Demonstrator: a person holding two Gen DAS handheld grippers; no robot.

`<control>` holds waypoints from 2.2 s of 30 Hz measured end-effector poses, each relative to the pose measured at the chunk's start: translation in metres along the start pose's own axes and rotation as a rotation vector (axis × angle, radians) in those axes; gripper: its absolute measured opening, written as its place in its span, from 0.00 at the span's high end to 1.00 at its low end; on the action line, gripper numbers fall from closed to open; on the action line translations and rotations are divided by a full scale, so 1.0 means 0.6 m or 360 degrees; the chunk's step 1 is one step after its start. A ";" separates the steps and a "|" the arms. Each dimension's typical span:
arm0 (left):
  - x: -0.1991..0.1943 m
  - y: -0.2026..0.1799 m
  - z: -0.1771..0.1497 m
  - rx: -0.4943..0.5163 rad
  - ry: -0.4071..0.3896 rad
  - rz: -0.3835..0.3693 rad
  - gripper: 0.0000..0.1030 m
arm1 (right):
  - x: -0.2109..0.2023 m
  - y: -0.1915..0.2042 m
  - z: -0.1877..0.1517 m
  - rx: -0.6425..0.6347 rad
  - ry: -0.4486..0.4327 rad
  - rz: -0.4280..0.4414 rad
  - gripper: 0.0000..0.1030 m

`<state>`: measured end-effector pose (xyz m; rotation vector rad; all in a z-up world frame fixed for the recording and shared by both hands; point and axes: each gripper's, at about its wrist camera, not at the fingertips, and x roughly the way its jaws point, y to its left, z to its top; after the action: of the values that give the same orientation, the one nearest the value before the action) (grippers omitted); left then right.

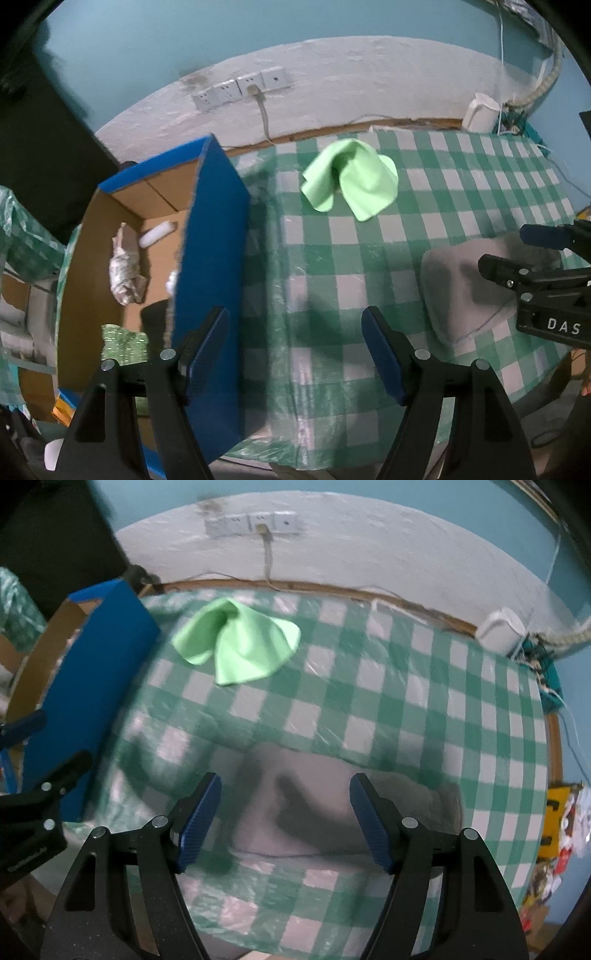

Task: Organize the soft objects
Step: 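Move both grippers back over the table toward the grey fleece mitt, then lower the right gripper onto the grey fleece mitt and grasp its edge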

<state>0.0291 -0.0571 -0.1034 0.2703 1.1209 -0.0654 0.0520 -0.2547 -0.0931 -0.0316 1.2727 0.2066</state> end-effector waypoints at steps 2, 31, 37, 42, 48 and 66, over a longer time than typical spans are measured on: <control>0.011 -0.010 -0.001 0.0011 0.0025 -0.0012 0.27 | 0.014 -0.010 -0.008 0.0018 0.0037 0.0003 0.30; 0.085 -0.046 0.002 0.0065 0.0179 -0.0018 0.27 | 0.138 -0.030 -0.077 0.0017 0.0182 -0.0060 0.24; 0.089 -0.049 0.008 0.0055 0.0188 -0.0041 0.27 | 0.133 -0.026 -0.082 -0.0020 0.0146 -0.0030 0.45; 0.090 -0.054 0.018 0.0064 0.0175 -0.0058 0.27 | 0.119 -0.029 -0.079 -0.0031 0.0099 0.0016 0.79; 0.096 -0.049 0.038 0.0024 0.0164 -0.0091 0.25 | 0.100 -0.060 -0.063 0.0046 0.0027 0.0086 0.92; 0.103 -0.069 0.051 0.0033 0.0179 -0.0095 0.25 | 0.036 -0.053 -0.126 -0.0425 0.0092 -0.0064 0.36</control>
<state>0.0756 -0.0995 -0.1537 0.2613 1.2410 -0.1159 -0.0079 -0.2934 -0.1386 -0.2933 1.2936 0.3420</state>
